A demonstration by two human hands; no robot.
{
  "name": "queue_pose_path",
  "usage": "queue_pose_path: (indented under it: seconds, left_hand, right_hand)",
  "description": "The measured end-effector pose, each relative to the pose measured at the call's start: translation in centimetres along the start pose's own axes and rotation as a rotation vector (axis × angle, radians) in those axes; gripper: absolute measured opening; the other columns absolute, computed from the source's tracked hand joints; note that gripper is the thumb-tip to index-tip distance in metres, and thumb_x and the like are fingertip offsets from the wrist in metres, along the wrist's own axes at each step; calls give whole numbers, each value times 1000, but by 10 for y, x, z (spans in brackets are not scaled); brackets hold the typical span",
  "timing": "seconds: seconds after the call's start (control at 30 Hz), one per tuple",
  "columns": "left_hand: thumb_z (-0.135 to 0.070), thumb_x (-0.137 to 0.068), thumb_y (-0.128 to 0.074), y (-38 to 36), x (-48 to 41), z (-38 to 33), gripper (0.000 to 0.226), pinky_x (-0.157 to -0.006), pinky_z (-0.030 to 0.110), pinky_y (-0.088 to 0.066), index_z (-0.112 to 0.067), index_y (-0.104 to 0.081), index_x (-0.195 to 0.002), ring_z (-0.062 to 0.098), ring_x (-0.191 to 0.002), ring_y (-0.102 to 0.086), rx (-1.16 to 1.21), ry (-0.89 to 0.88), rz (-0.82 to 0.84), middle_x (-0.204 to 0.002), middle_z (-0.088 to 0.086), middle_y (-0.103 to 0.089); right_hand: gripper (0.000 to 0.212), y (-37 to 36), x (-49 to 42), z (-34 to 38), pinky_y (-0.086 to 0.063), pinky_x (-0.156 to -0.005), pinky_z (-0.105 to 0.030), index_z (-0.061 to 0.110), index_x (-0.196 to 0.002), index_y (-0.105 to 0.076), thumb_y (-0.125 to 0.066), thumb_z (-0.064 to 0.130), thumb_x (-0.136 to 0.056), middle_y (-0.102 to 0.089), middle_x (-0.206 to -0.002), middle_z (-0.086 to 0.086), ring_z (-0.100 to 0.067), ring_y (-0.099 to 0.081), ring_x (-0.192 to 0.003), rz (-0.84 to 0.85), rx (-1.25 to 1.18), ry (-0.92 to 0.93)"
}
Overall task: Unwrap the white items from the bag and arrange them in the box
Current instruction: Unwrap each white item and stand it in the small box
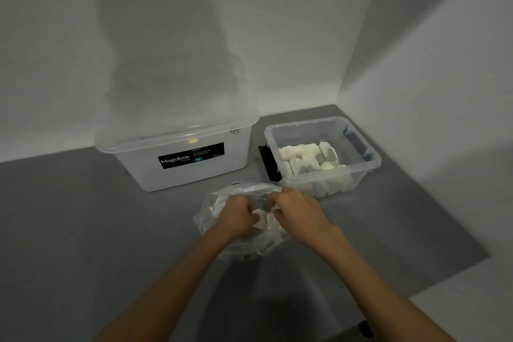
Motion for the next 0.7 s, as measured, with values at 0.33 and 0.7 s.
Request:
queue_pose_path:
  seconds: [0.33,0.7]
  left_hand:
    - [-16,-91,-59,80,28,0,13,-70,26,-49,-22,-70,-95,12,-76,-62,15,-187,-104,-86,0,-68]
    - [-11,-97,-49,70,24,-2,19,-57,17,-53,-4,-67,-94,16,-68,-66,322,-81,48,-88,15,-71]
  right_hand:
    - [23,16,0,19,-47,-77,-25,18,-113,-67,-61,19,-90,-59,-101,-3,-12,-55,-82,-148,-405,-85]
    - [14,13,1,4,-50,-61,-29,16,-70,-61,-71,14,-80,-59,-62,3,-14,-58,-63,-212,-751,-288]
Point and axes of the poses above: each hand's wrist, its own x-axis away from the middle knuckle, its own y-axis out of the back of the hand, z = x × y, the point moved 3 cm from there along -x, towards the middle knuckle
